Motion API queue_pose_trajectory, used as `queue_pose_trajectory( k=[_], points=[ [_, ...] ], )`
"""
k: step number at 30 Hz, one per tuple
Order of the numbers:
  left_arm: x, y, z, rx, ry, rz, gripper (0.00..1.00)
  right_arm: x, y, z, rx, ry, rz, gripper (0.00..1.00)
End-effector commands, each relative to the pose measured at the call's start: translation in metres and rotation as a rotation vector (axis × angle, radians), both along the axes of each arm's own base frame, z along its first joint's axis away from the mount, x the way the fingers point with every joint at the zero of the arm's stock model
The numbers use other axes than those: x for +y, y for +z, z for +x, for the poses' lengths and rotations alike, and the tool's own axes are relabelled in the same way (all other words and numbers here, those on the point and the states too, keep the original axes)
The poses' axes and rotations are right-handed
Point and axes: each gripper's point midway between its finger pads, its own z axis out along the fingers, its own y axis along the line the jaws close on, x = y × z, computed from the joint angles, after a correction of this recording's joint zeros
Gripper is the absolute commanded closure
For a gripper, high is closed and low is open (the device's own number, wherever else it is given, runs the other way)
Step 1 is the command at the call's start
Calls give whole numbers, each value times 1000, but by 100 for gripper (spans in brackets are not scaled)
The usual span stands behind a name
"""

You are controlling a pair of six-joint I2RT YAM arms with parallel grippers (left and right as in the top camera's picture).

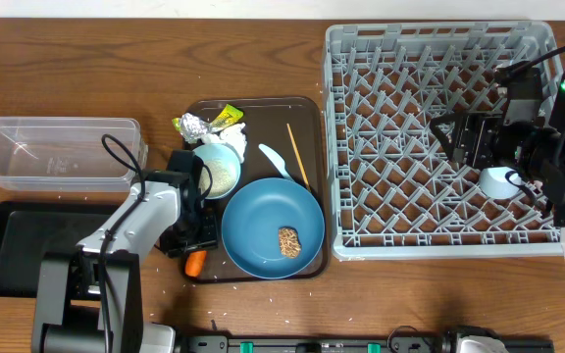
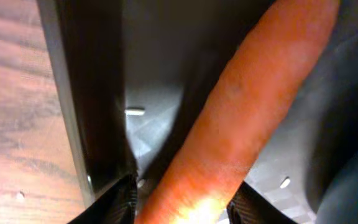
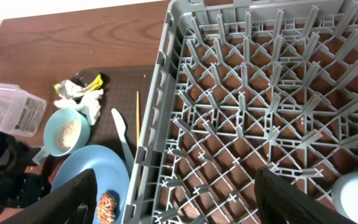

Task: Sort waste into correct bins and load items into the dishwasher rack
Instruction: 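Carry the carrot left and release it onto the black tray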

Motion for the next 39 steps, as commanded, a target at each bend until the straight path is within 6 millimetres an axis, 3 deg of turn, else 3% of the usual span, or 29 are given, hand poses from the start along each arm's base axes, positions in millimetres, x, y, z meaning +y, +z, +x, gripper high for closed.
queue_pose_trajectory(
  k=[1, 4, 12, 22, 29, 32, 39],
  points=[
    [1, -2, -2, 9, 13, 3, 62, 3, 2, 0, -11, 17, -13, 26],
    [1, -3, -1, 3, 10, 2, 73, 3, 2, 0, -11, 17, -13, 26],
    [3, 9, 1, 1, 23, 3, 75, 3, 3, 1, -12, 17, -13, 24],
    [36, 73, 22, -217, 204, 26, 80, 2, 2, 1, -12, 15, -16, 24],
    [110, 102, 9, -331, 699, 239, 81, 2, 2, 1, -11, 15, -16, 24],
    [141, 105, 6, -364, 872, 279, 88, 2, 2, 0, -10, 15, -16, 23],
    [198, 105, 7, -438, 1153, 314, 88, 2, 2, 0, -11, 15, -15, 23]
  ],
)
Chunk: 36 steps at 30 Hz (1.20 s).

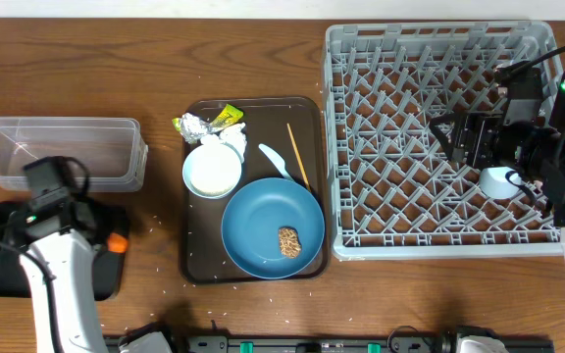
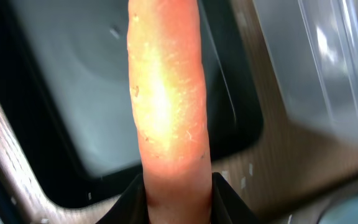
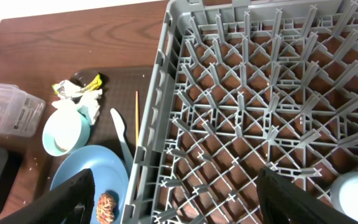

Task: Sort waste into correct bins and load items into the dishwasher rack
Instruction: 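Carry the carrot left and release it onto the black tray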

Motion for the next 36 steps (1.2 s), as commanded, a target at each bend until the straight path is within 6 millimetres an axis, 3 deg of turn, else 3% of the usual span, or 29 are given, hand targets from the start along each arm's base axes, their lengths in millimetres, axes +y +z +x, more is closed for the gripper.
queue_pose_trajectory(
  k=[1, 11, 12, 14, 17, 22, 27, 30, 36],
  points=[
    [23, -1, -2, -14, 129, 18, 88, 3, 2, 0, -11, 18, -12, 23],
    [34, -43, -1, 72, 260, -57, 87, 2, 1, -1, -3, 16, -15, 23],
    [33, -43, -1, 74, 261, -60, 76, 2, 1, -1, -3, 16, -16, 23],
    [32, -41, -1, 64, 254, -64, 64, 2, 1, -1, -4, 17, -18, 22],
    [34, -29, 1, 32, 219, -37, 31, 2, 1, -1, -5, 18, -18, 21],
    [25, -4, 11, -68, 109, -32, 26, -2, 0, 0, -4, 2, -35, 19],
    [-19, 21, 38, -212, -222, -111, 25, -2, 1, 1, -11, 0, -36, 19],
    [-63, 31, 53, -262, -507, -143, 26, -2, 3, 4, -26, 0, -37, 19],
    [-154, 20, 48, -165, -967, -188, 29, -2, 6, 6, -41, 0, -37, 18]
  ],
)
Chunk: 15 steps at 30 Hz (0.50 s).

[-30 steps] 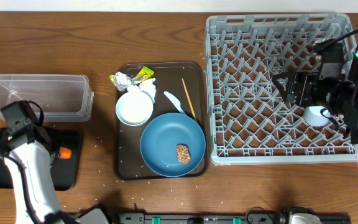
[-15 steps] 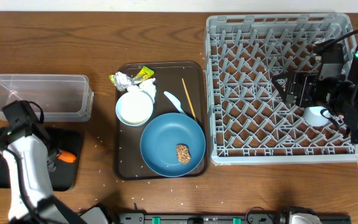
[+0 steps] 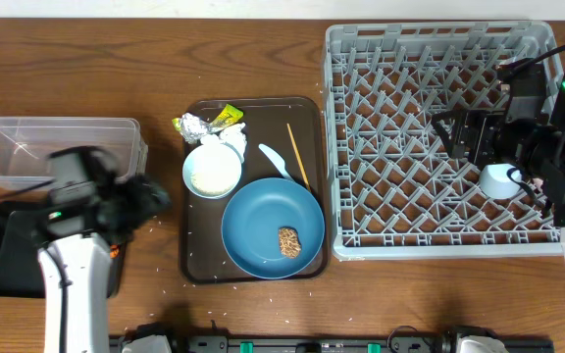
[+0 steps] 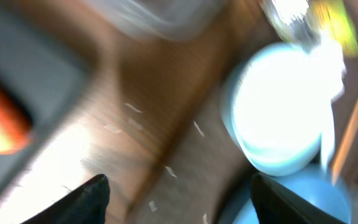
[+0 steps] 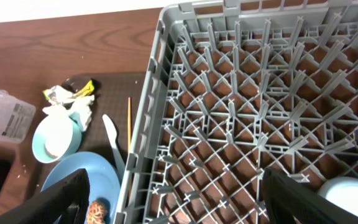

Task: Sort waste into correct bins and load items into the dishwasher rack
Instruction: 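Carry the carrot left and release it onto the black tray, then reach the left gripper to the blue plate with the cookie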

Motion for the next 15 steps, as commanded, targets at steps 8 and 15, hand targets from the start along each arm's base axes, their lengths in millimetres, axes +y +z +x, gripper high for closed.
queue_pose_trajectory(
  k=[8, 15],
  points=[
    [-102, -30, -16, 117, -554, 106, 41, 3, 1, -1, 0, 16, -9, 18],
    [-151, -43, -33, 146, -765, 100, 50, 3, 0, -2, 6, 16, -9, 18]
  ],
)
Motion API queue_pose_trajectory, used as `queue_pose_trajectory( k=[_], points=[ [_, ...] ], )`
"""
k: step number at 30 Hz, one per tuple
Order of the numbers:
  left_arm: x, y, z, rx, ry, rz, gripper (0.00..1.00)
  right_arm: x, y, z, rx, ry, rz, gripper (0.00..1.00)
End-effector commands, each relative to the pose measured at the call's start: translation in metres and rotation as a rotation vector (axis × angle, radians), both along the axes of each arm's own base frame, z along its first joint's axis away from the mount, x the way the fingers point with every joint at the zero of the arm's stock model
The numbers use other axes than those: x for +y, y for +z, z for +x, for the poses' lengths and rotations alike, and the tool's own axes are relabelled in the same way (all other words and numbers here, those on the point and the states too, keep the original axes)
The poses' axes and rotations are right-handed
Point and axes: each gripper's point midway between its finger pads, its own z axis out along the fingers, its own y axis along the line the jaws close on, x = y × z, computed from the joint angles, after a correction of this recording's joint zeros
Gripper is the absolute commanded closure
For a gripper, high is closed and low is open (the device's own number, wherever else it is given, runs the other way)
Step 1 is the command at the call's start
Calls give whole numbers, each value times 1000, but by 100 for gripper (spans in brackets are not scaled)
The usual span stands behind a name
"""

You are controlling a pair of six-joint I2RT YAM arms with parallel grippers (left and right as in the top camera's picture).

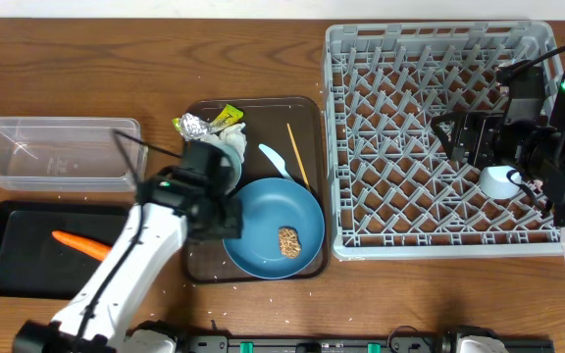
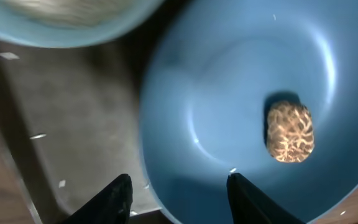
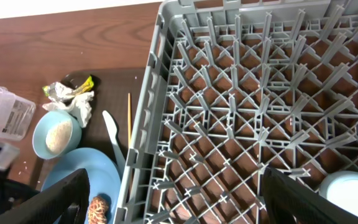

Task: Sort waste into correct bins and load items into the dishwasher rack
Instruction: 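Reach the left gripper to the blue plate with the cookie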

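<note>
My left gripper [image 2: 182, 199] is open, its fingers straddling the left rim of the blue plate [image 2: 229, 93], which carries a brown speckled food piece [image 2: 289, 132]. Overhead, that gripper [image 1: 222, 211] sits over the brown tray [image 1: 263, 116], partly covering the small blue bowl [image 1: 231, 157]. An orange carrot [image 1: 78, 243] lies in the black bin [image 1: 8, 270]. My right gripper [image 3: 188, 199] hangs open above the grey dishwasher rack [image 3: 160, 93], nothing in it. A white cup [image 1: 501, 181] sits in the rack.
A clear plastic container [image 1: 57, 152] stands behind the black bin. At the tray's back are a foil ball [image 1: 192, 125], a yellow wrapper [image 1: 226, 116] and white tissue [image 1: 235, 132]. A pale plastic utensil [image 1: 275, 160] and a chopstick [image 1: 296, 154] lie beside the plate.
My left gripper, open then and now, has moved right from over the table by the black bin to the blue plate's left rim. The carrot stays in the bin. The right arm barely moved.
First my left gripper was shut on the carrot at the tray's front left corner. Then it held the carrot over the black bin. Later the carrot lay in the bin and the gripper was open beside it; now it is at the plate.
</note>
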Motion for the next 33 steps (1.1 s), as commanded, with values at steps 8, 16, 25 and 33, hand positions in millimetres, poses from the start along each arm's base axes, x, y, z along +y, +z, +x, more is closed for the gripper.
queue_pose_trajectory(
  k=[8, 16, 25, 33],
  points=[
    [-78, 9, -32, -101, -433, -10, 50, 3, 5, 3, -23, 14, -8, 18],
    [-117, 9, -54, -175, -678, -28, 50, 3, 6, 3, -23, 6, 0, 17],
    [-127, -31, -73, -94, -835, 67, 50, 3, 5, 3, -20, 6, -1, 17],
    [-133, -37, -71, -98, -848, 81, 49, 3, 5, 3, -20, 6, -1, 17]
  ],
)
